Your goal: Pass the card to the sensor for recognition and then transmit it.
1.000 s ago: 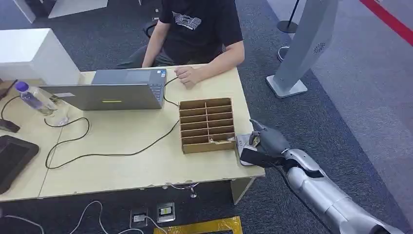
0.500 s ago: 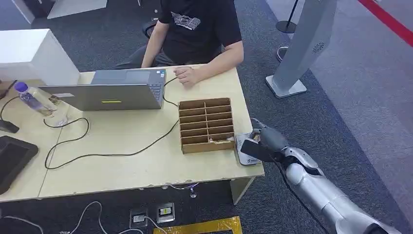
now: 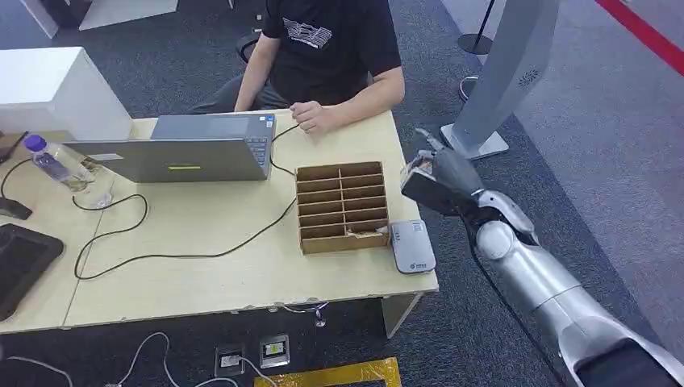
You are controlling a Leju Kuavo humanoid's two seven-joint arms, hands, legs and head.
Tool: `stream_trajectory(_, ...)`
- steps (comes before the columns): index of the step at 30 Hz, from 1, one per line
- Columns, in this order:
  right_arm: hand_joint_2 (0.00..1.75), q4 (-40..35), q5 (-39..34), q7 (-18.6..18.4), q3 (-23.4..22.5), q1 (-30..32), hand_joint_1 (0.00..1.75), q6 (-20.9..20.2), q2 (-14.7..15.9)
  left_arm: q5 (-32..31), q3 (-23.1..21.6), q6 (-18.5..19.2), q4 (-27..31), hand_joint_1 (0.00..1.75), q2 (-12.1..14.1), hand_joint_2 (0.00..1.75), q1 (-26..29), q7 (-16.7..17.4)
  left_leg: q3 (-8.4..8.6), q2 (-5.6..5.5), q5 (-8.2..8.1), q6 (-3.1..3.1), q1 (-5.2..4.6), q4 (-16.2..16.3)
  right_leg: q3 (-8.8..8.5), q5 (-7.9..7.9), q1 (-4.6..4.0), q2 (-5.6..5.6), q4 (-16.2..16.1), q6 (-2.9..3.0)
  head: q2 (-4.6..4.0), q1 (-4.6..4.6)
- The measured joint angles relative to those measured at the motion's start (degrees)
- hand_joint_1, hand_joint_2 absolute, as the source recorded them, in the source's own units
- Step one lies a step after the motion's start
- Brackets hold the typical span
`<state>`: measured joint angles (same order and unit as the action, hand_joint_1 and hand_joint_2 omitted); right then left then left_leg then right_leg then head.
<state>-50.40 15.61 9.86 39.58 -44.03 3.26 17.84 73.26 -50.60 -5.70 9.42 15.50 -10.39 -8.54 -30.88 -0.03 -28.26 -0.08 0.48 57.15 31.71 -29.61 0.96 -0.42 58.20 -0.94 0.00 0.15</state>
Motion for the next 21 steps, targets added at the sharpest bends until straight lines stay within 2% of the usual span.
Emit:
stream_trajectory(5,1.75,1.7,0.0,3.0,-0.4,-7.0,1.75,2.6,-4.2,-0.6,0.0,-0.5,0.0,0.00,-0.5,0.00,-0.6,0.5,0.01,0.00,0.03,-0.05,0.04,0.0,0.01,0.00,-0.04,0.01,0.0,0.00,0.00,0.02)
stream_trajectory(11,1.75,5.6,0.5,4.8,-0.3,-9.1,1.75,4.8,-9.2,-1.2,-0.1,-0.5,0.1,0.00,-0.9,0.00,-1.3,0.8,0.00,-0.02,0.04,-0.06,0.10,0.0,0.02,-0.01,-0.09,-0.02,0.1,0.01,0.00,0.02)
stream_trajectory(21,1.75,9.2,0.7,5.0,-0.3,-10.0,1.75,5.1,-12.3,-1.2,-0.1,-0.5,0.1,0.00,-1.0,0.00,-1.3,0.8,0.00,-0.02,0.04,-0.06,0.09,0.0,0.02,0.00,-0.08,0.00,0.0,0.01,0.00,0.02)
